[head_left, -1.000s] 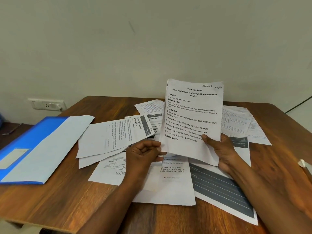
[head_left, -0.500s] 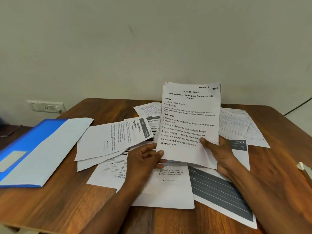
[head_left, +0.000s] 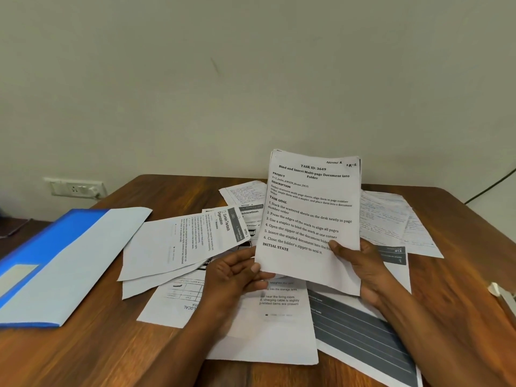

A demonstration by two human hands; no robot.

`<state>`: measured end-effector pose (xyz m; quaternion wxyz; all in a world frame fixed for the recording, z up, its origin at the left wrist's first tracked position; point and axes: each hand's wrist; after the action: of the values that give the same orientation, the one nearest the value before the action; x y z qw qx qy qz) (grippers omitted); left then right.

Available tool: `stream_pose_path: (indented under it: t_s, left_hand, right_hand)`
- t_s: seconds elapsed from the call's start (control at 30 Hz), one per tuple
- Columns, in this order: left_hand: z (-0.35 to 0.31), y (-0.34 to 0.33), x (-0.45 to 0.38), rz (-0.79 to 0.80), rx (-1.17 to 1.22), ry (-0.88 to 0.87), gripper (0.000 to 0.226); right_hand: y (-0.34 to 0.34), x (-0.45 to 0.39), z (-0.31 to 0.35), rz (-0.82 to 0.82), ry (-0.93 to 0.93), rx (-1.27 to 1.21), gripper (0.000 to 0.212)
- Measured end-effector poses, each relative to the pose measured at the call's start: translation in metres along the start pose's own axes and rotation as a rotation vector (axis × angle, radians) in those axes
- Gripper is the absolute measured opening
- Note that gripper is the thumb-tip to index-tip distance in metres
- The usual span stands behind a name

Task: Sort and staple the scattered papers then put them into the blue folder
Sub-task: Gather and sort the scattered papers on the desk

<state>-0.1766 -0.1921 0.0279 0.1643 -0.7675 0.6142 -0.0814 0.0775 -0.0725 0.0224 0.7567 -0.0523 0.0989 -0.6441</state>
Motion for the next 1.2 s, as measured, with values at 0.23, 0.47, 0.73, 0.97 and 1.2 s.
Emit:
stream_pose_path:
  t_s: [0.23, 0.47, 0.73, 0.97, 1.2]
  left_hand:
    - [0.000, 0.006, -0.002, -0.007, -0.068, -0.032, 0.026]
    - [-0.002, 0.010, -0.008, -0.067, -0.164, -0.016, 0.031]
    - [-0.024, -0.007, -0.044, 0.027, -0.138, 0.103, 0.040]
    - [0.003, 0.002, -0.076, -0.056, -0.021, 0.118, 0.035]
    - [0.012, 0.014, -0.083, -0.202, -0.021, 0.049, 0.034]
  right_hand:
    - [-0.002, 0.003, 0.005, 0.018, -0.049, -0.037, 0.087]
    - [-0.005, 0.008, 0.015, 0.074, -0.134, -0.134, 0.044]
    - [-0.009, 0.012, 0.011, 0.166, -0.227, -0.002, 0.045]
    - [-0.007, 0.016, 0.025, 0.300, -0.271, 0.137, 0.045]
    - [0.031, 0.003, 0.046, 0.300, -0.349, 0.256, 0.048]
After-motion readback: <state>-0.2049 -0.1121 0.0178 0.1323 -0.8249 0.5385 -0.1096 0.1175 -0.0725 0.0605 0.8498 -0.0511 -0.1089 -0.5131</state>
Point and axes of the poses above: each hand's wrist, its own x-axis away from the middle knuckle, its own y-axis out of the back of the hand, z = x × y, and after that the axes turned 3 degrees about x, right-handed
